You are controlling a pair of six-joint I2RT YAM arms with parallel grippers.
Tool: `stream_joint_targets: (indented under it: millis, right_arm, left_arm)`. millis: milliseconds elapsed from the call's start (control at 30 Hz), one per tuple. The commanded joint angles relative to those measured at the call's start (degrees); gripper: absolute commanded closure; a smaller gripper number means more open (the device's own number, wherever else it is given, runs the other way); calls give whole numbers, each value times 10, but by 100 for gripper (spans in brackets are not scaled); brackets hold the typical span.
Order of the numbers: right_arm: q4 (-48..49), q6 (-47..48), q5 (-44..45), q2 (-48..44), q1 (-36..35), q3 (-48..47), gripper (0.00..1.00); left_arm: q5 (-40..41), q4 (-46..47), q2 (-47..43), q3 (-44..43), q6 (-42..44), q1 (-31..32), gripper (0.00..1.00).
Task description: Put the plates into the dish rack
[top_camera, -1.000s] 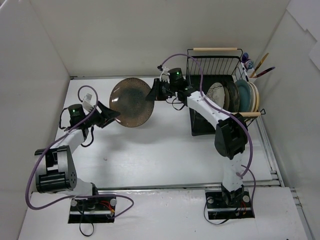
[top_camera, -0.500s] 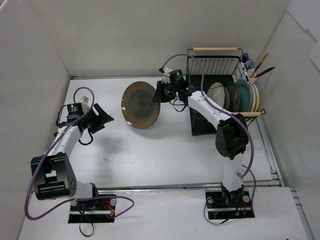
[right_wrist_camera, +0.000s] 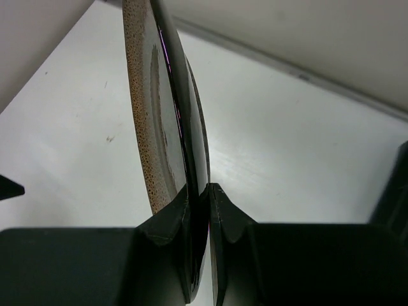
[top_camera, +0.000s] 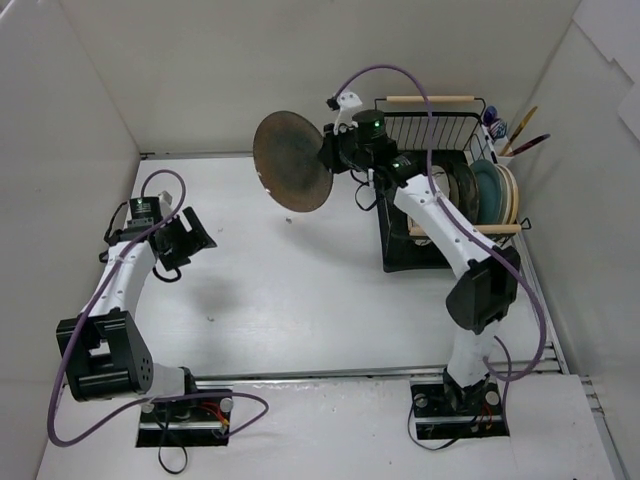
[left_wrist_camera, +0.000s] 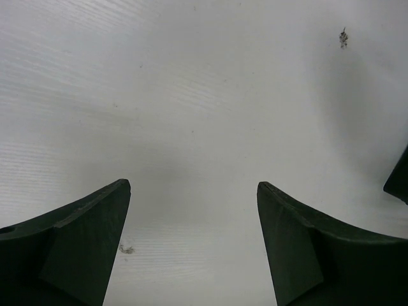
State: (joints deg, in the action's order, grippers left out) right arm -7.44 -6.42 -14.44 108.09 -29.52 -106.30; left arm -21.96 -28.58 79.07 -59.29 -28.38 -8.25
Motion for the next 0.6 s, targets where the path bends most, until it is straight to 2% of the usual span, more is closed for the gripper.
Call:
stream_joint_targets:
  millis: [0, 267, 567]
  right_arm:
    - [158, 40, 77, -106, -1, -55, 100]
    - [204, 145, 240, -153, 0, -43, 100]
    - [240, 202, 333, -200, 24, -3, 100]
  left_arm:
    - [19, -15, -15, -5, 19, -2, 24]
    - [18, -5, -17, 5, 20, -2, 23]
    - [9, 5, -23, 11, 19, -2, 22]
